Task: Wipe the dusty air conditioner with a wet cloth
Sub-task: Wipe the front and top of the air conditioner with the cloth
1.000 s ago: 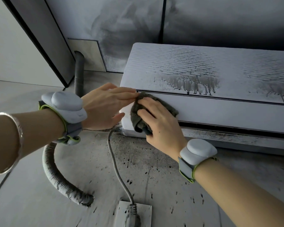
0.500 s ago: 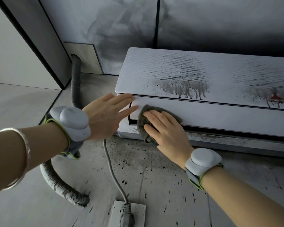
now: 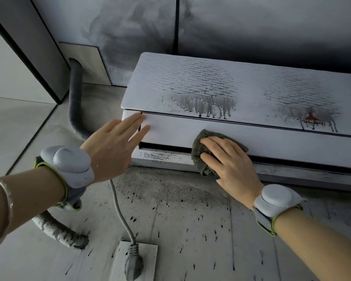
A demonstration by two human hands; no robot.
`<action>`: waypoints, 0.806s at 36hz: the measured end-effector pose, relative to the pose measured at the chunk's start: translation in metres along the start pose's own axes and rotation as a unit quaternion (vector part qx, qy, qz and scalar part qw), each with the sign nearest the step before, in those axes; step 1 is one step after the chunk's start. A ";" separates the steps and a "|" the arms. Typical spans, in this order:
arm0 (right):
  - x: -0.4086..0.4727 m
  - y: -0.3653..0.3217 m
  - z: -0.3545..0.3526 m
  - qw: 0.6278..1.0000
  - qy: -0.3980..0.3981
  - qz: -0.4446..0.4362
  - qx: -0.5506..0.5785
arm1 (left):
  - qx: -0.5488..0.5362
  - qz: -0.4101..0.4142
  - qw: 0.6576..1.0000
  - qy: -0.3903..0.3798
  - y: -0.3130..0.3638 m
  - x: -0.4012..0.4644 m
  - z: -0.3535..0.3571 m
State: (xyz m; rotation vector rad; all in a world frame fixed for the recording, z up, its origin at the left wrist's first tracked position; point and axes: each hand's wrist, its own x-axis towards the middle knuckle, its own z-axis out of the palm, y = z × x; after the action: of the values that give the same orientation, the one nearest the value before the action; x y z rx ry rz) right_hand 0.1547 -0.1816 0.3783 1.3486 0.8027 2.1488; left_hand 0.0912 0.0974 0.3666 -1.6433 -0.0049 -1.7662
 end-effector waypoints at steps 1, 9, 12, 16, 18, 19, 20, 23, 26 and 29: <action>-0.004 0.005 -0.002 1.000 -0.003 0.001 -0.001 | 0.002 -0.004 1.000 0.001 0.002 0.000 -0.001; -0.042 0.044 -0.020 0.999 -0.041 0.015 -0.001 | -0.056 -0.007 0.997 0.048 0.048 0.015 -0.014; -0.055 0.058 -0.027 0.998 -0.055 0.014 0.000 | -0.065 0.035 0.996 0.056 0.077 0.030 -0.021; -0.074 0.078 -0.033 0.998 -0.056 0.011 -0.001 | -0.082 0.047 0.993 0.076 0.115 0.051 -0.036; -0.084 0.089 -0.036 0.998 -0.057 0.012 -0.005 | -0.089 0.051 0.991 0.084 0.131 0.061 -0.042; -0.093 0.098 -0.040 0.998 -0.053 0.014 -0.006 | -0.097 0.051 0.991 0.083 0.142 0.068 -0.046; -0.094 0.099 -0.039 0.999 -0.052 0.013 -0.005 | -0.091 0.051 0.991 0.086 0.144 0.069 -0.046; -0.119 0.125 -0.049 0.999 -0.045 0.012 -0.003 | -0.095 0.049 0.989 0.100 0.174 0.090 -0.058; -0.132 0.138 -0.054 0.999 -0.043 0.014 -0.006 | -0.098 0.052 0.988 0.107 0.187 0.100 -0.064; -0.152 0.157 -0.060 0.999 -0.046 0.023 -0.007 | -0.100 0.055 0.986 0.123 0.208 0.114 -0.072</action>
State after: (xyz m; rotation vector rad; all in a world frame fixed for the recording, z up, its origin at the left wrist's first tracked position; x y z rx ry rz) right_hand 0.1475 -0.4083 0.3704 1.4608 0.7251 2.1060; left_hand 0.1380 -0.1459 0.3584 -1.5176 0.3803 -1.9214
